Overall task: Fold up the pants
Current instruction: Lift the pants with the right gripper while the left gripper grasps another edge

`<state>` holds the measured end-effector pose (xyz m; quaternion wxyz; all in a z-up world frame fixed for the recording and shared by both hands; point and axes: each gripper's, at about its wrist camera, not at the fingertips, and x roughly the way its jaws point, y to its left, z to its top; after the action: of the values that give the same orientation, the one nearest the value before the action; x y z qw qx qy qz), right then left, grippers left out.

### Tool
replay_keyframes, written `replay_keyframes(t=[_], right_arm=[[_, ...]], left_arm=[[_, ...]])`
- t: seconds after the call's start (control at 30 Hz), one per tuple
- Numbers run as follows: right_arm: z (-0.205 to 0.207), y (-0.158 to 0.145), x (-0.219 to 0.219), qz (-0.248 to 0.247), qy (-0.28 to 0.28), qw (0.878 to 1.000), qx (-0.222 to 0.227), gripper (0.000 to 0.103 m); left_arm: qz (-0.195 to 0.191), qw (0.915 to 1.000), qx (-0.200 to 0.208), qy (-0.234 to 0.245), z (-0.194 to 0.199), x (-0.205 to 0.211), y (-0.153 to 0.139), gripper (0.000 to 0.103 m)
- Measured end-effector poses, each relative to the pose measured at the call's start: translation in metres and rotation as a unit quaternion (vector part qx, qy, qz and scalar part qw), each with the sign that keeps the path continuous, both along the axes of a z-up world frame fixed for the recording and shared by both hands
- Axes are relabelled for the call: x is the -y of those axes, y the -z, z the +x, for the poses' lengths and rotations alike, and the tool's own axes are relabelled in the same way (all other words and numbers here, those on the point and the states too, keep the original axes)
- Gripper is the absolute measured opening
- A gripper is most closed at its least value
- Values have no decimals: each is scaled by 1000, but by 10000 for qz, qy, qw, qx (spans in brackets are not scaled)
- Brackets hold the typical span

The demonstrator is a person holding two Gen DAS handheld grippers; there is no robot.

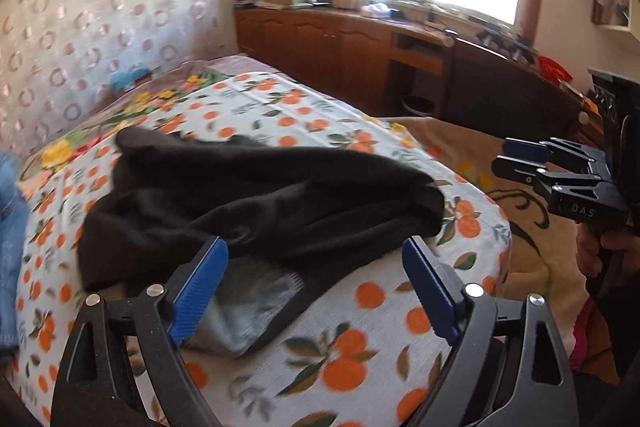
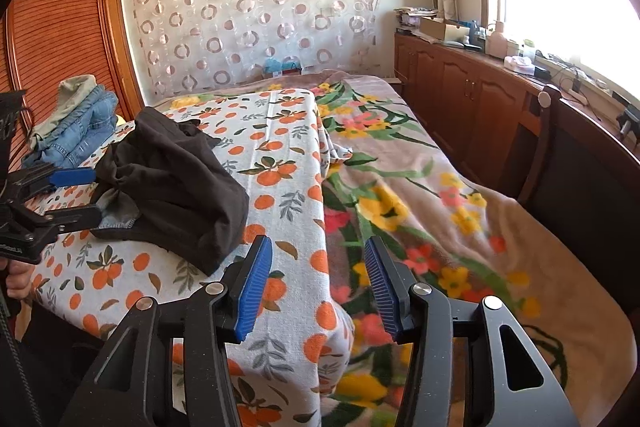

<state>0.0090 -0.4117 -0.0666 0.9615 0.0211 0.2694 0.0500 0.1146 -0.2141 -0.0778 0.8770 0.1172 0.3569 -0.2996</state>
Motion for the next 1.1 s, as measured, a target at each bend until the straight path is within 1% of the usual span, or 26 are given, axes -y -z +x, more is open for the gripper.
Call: replay_keyframes(t=[0.1,0.2,0.37,0.47,0.53,0.57,0.6,0.63,0.67,0.7,0.73,0.77,0.8,0.87,1.0,1.1], right_arm=[[-1,2,1,6,-37,10000,7,50],[0,3,3,40,-47,10000,6,50],[0,5,8,99,3,10000,-4,51],[1,5,9,96,50,9999,-3,51],[1,5,9,99,63,9999,2,51],[1,5,8,88,68,9999,0,51],[2,6,7,80,72,9999,-2,51],[2,6,6,78,76,9999,-5,51],[2,7,6,75,74,9999,-6,51],[3,7,5,72,72,9999,-13,51],[3,7,6,71,69,10000,-16,51],[3,7,4,72,63,10000,-23,51],[3,8,4,75,53,10000,-27,51],[4,8,1,66,16,10000,-31,52],[10,7,-9,40,-100,9999,-33,52],[16,7,-20,72,-223,9997,-12,52]], left_arm=[[-10,9996,-138,249,7,19,3,83],[-180,9979,-348,522,10,37,4,77],[-271,9945,-624,792,15,64,11,63],[-264,9926,-780,890,18,75,19,60],[-239,9910,-872,983,17,82,24,60],[-216,9905,-907,1014,17,85,25,58],[-178,9898,-949,1045,17,89,28,55],[-121,9896,-973,1053,17,92,30,45],[31,9903,-958,1003,17,96,33,33],[121,9914,-886,956,17,98,34,29],[151,9919,-833,952,16,98,32,23],[118,9913,-848,996,15,96,29,18],[86,9915,-818,1003,13,93,25,17],[7,9924,-725,993,10,83,15,11],[-256,9956,-519,738,12,48,-14,10],[-386,9980,-260,431,17,13,-37,8]])
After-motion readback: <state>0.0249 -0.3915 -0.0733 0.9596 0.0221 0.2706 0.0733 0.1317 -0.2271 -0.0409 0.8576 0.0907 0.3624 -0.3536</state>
